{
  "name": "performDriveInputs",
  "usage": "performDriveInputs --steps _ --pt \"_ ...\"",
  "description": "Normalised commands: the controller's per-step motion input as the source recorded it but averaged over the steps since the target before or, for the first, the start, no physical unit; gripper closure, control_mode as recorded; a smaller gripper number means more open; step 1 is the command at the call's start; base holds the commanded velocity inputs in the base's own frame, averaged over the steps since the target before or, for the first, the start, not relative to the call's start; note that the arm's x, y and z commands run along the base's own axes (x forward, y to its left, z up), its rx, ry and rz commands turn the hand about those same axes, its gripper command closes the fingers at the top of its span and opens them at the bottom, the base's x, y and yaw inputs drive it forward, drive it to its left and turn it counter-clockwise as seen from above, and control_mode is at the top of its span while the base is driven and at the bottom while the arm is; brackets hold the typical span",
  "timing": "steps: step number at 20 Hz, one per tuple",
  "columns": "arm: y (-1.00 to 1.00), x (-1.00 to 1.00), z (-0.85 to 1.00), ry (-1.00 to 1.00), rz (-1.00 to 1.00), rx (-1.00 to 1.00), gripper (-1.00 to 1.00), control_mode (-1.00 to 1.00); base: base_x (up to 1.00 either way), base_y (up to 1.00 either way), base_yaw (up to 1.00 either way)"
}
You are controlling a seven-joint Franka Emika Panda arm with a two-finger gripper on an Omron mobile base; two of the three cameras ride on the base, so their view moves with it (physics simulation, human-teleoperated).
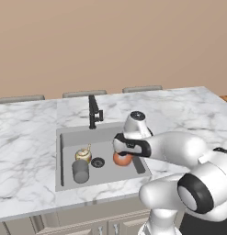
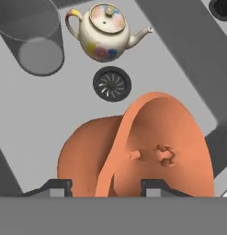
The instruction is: Pick the glass cup and jug and place them in the sink. Then turn on the water.
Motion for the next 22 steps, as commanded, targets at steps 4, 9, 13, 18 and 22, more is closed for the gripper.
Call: performDriveInputs --steps 4,9,13,18,22 --pt "0.00 0.09 -0.58 -0.12 -0.02 0.00 1.00 -1.00 0.00 0.00 0.00" --pt "0.01 0.22 -0.40 -0.13 -0.05 0.00 1.00 -1.00 0.00 0.00 0.00" --pt "0.04 0.19 -0.17 -0.07 -0.05 0.00 1.00 -1.00 0.00 0.00 0.00" --pt "0.03 0.00 -0.15 0.01 -0.07 0.04 -1.00 -1.00 0.00 0.00 0.00" --pt "0.03 0.00 -0.04 0.08 -0.08 0.08 -1.00 -1.00 0.00 0.00 0.00"
